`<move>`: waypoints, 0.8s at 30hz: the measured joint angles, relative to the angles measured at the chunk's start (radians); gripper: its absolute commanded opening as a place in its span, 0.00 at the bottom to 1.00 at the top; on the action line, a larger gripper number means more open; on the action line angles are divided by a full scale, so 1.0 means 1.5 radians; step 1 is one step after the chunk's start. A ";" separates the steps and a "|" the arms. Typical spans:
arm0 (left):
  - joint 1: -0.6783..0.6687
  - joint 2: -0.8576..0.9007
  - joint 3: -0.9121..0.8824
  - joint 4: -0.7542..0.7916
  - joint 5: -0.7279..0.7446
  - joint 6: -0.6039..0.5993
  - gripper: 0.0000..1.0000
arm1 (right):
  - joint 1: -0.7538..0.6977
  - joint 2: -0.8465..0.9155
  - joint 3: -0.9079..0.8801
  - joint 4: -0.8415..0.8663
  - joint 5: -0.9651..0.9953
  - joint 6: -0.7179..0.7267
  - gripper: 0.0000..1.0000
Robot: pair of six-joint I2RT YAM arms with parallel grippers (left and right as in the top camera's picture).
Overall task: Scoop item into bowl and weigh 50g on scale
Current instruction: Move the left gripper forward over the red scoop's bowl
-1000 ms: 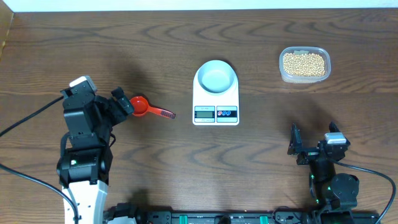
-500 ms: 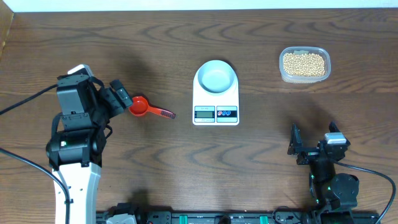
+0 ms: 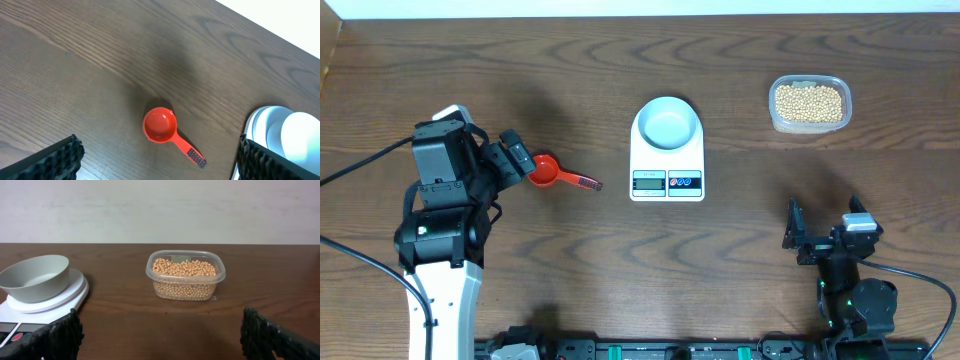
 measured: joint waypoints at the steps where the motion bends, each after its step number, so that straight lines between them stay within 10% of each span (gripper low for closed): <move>1: 0.000 0.000 0.000 0.000 0.000 0.000 1.00 | 0.000 0.000 0.000 0.000 0.000 0.000 0.99; 24: 0.000 0.001 0.000 0.006 -0.003 -0.109 0.95 | 0.000 0.000 0.000 0.000 0.000 0.000 0.99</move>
